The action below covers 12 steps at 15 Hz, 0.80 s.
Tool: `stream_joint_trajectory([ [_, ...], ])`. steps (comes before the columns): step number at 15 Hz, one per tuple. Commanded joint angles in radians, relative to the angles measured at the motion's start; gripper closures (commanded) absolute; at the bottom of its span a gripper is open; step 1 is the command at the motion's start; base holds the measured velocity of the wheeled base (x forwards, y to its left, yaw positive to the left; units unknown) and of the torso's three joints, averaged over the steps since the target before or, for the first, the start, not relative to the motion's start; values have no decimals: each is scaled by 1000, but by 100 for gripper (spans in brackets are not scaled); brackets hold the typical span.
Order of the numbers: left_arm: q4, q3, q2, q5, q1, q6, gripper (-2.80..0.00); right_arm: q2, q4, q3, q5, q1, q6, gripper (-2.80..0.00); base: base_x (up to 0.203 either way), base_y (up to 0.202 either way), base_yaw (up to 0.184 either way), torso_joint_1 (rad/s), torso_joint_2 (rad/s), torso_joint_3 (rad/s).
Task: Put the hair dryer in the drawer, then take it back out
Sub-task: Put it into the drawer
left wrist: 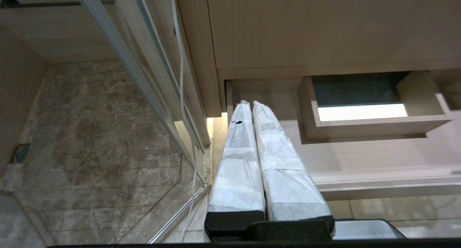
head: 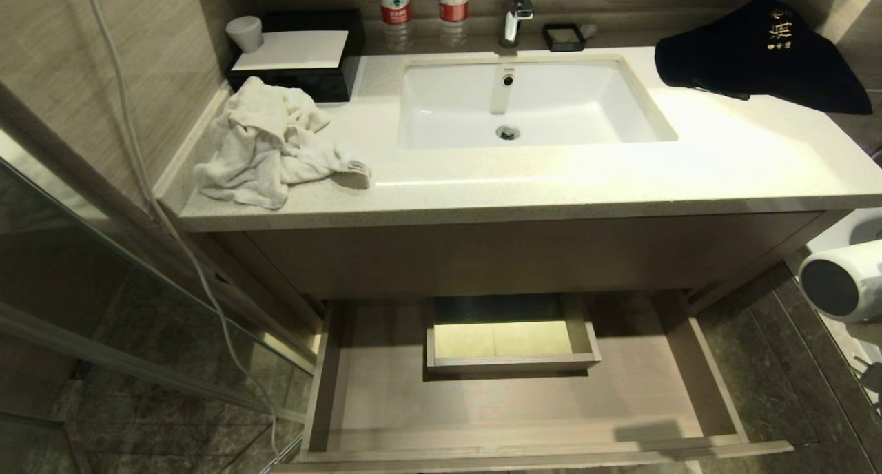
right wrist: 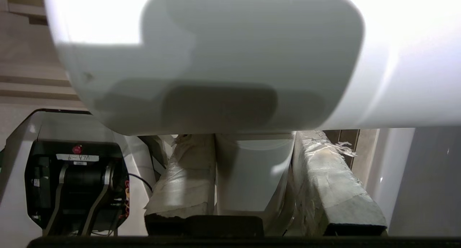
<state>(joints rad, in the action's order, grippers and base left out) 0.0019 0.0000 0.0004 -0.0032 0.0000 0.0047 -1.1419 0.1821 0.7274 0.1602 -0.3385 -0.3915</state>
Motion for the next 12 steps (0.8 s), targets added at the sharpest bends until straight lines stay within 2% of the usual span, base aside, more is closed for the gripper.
stream_joint_trajectory([
  [1, 0, 2, 1, 0, 0, 0, 0, 2, -1, -17, 2, 0, -3, 0, 0, 0, 0, -156, 344, 187],
  [8, 0, 2, 1, 0, 0, 0, 0, 21, -1, -60, 2, 0, -4, 0, 0, 0, 0, -162, 359, 193],
  [12, 0, 2, 1, 0, 0, 0, 0, 31, 3, -86, 1, 1, -4, 0, 0, 0, 0, -227, 516, 279],
])
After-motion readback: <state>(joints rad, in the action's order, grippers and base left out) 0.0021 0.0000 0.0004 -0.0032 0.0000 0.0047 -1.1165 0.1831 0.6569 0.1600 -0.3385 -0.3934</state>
